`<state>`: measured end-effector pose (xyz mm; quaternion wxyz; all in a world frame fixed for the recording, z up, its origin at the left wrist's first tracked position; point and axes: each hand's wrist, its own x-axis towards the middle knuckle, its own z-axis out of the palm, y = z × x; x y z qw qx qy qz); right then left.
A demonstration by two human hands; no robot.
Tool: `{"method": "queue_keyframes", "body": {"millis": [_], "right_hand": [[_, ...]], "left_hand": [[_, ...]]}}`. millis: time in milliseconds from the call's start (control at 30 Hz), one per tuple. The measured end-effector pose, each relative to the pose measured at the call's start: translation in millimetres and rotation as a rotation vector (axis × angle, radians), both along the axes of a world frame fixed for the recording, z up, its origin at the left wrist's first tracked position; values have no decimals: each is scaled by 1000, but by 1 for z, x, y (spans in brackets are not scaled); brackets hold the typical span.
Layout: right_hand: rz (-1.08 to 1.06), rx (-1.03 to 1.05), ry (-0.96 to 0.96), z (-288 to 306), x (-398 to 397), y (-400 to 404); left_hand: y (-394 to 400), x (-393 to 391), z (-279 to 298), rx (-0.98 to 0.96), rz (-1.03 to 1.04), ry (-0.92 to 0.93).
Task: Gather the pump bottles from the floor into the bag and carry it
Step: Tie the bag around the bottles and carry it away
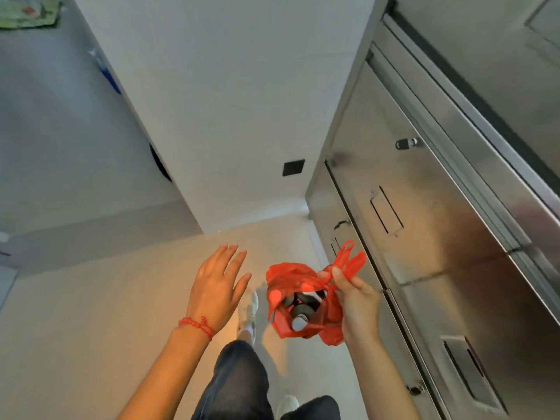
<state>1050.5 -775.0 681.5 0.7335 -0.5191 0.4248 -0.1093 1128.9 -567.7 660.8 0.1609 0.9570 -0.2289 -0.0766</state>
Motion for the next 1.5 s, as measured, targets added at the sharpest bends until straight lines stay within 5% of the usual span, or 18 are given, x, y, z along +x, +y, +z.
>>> {"method": "queue_keyframes", "body": {"millis": [267, 533, 1100, 1500], "right_hand": [[-46, 18, 71, -48, 137, -27], [-56, 35, 67, -121, 241, -51], [80, 182, 183, -418, 345, -76], [77, 189, 300, -550, 383, -88]], "left_hand": [[-17, 164, -38, 11, -32, -30], [-47, 246, -98, 24, -90, -1], [-71, 293, -340, 91, 113, 113], [-89, 320, -453, 51, 23, 31]]}}
